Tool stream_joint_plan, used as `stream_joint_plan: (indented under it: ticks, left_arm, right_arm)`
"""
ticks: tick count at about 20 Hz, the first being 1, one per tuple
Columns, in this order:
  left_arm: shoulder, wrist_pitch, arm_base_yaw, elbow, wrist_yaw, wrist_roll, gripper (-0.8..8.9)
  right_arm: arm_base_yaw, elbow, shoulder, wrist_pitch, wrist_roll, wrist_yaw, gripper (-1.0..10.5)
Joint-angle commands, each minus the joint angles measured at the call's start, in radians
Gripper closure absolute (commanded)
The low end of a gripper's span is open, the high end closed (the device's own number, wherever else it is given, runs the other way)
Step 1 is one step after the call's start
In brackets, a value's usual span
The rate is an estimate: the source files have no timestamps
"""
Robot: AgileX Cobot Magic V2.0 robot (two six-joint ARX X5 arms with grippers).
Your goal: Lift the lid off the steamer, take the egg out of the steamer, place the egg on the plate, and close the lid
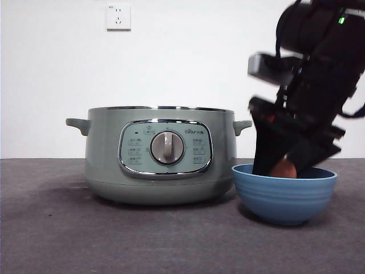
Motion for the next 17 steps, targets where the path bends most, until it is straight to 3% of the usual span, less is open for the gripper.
stream_joint_plan:
  ticks: [1,9,12,17]
  left_arm:
    - [-0.013,0.056,-0.003,0.018,0.002,0.011,8.22]
    - [0.039,0.072,-0.003,0.018,0.000,0.035,8.22]
    - [0.089,0.113,-0.003,0.018,0.002,0.050,8.22]
    - [0.185,0.172,-0.003,0.018,0.002,0.053,8.22]
  right_arm:
    - [0.001,-0.007,0.043,0.015,0.005,-0.001,9.6]
    - [0.003,-0.007,0.062,-0.015,0.006,-0.005,9.2]
    - [0.003,-0.007,0.062,-0.022,0.006,-0.005,6.3]
    - [0.004,-0.007,0.062,-0.022,0.007,-0.005,6.2]
